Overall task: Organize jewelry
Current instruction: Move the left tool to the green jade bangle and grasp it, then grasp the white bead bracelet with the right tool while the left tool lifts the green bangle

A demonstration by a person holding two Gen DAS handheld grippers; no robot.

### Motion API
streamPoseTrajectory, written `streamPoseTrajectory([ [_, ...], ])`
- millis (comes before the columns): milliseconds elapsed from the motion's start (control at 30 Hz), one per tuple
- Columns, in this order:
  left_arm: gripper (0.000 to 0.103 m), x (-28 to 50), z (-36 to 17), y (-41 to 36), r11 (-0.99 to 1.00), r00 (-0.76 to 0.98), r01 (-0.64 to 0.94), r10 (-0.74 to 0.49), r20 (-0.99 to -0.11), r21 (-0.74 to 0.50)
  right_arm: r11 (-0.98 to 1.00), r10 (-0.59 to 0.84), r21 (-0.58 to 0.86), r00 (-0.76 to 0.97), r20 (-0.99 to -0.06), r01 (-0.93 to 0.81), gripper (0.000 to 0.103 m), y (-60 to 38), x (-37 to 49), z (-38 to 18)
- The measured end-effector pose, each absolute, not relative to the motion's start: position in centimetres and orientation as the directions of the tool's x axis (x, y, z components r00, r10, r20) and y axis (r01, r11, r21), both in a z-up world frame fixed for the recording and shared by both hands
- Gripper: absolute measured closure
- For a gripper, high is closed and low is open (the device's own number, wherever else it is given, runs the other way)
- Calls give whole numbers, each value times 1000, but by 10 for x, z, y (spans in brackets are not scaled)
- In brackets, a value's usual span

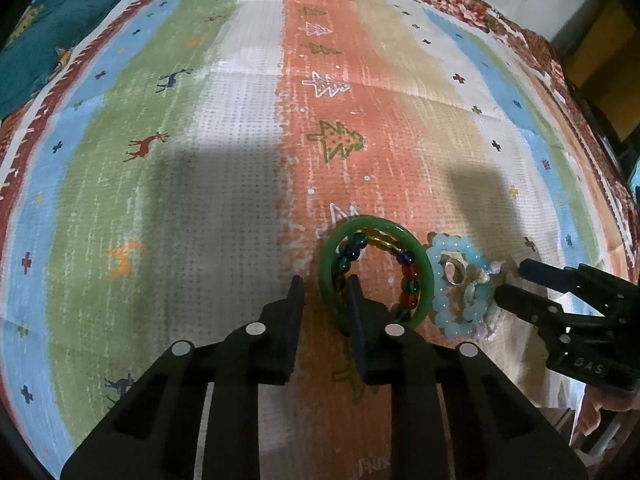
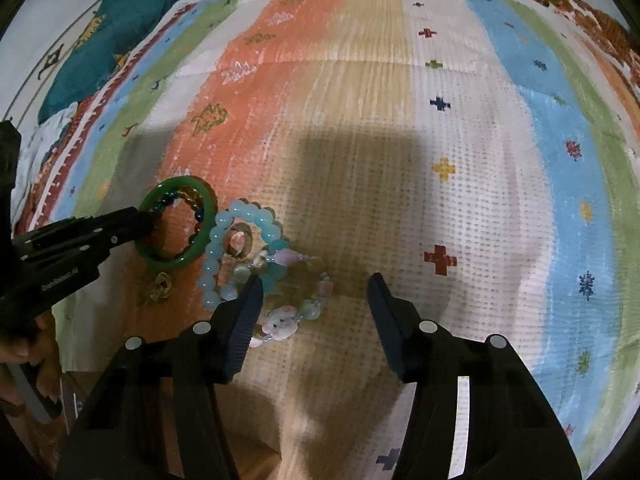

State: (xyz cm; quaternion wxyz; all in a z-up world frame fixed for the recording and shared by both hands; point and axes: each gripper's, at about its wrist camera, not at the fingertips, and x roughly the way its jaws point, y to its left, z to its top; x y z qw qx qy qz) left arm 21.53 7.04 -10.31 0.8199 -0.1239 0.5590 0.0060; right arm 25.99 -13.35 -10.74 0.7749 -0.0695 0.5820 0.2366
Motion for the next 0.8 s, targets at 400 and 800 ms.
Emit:
streamPoseTrajectory([
  [400, 93, 215, -104, 70, 967, 382, -148, -139, -914, -209, 881, 266, 148, 210, -941, -450, 90, -132, 265, -114],
  [800, 95, 208, -84, 69, 967, 423, -133, -141, -895, -215, 856, 309, 151, 257, -916, -494, 94, -129, 254, -88],
])
